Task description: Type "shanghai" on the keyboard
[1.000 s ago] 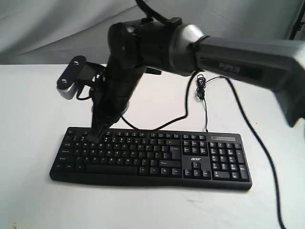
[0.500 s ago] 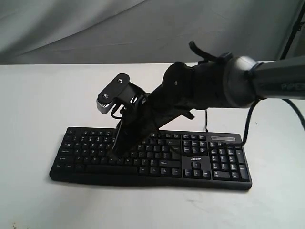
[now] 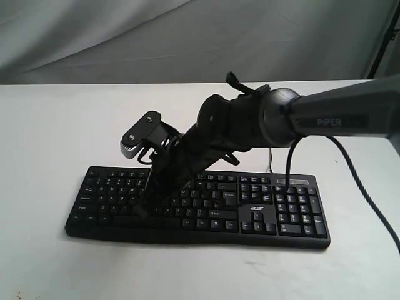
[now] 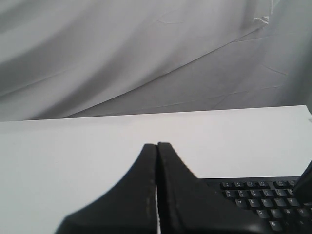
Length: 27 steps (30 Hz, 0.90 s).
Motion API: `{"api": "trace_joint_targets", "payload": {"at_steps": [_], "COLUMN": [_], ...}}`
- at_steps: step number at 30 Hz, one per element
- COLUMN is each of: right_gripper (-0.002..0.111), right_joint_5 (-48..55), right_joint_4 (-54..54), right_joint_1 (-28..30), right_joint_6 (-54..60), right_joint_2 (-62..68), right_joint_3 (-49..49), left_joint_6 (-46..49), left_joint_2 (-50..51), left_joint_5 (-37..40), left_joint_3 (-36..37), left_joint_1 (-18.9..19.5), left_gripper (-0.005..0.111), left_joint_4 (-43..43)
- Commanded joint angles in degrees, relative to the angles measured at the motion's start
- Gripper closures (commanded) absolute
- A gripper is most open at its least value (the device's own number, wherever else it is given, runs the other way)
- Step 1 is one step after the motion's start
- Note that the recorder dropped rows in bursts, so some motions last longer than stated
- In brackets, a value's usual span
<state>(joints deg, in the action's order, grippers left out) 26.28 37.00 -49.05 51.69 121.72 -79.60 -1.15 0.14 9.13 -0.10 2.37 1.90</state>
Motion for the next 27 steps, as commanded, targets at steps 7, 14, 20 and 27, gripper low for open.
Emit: {"api": "trace_joint_targets", "payload": {"at_steps": [7,14,20,27], "right_gripper": [0.108,0.108,0.108,0.108], "right_joint_5": [1.6,1.2,1.2,0.9], "right_joint_4": [-0.8,-1.0,-1.0,-1.0], "right_joint_1": [0.5,0.5,0.5,0.5], "right_joint_6": [0.8,0.9,0.9,0.9], "right_joint_2": [0.7,1.6,2.2,2.1], "right_joint_3": [-0.3,-0.3,-0.3,-0.3], "left_joint_6": [-0.2,-0.2,-0.2,-0.2], "left_joint_2": [-0.1,-0.1,-0.1,-0.1], "left_joint_5": [-0.3,-0.3,-0.3,-0.3], "left_joint_3": [0.1,0.1,0.1,0.1], "left_joint_1": [-0.4,-0.4,-0.4,-0.4], "left_gripper": [0.107,0.107,0.107,0.107], "left_joint_4": [-0.1,-0.1,-0.1,-0.1]}}
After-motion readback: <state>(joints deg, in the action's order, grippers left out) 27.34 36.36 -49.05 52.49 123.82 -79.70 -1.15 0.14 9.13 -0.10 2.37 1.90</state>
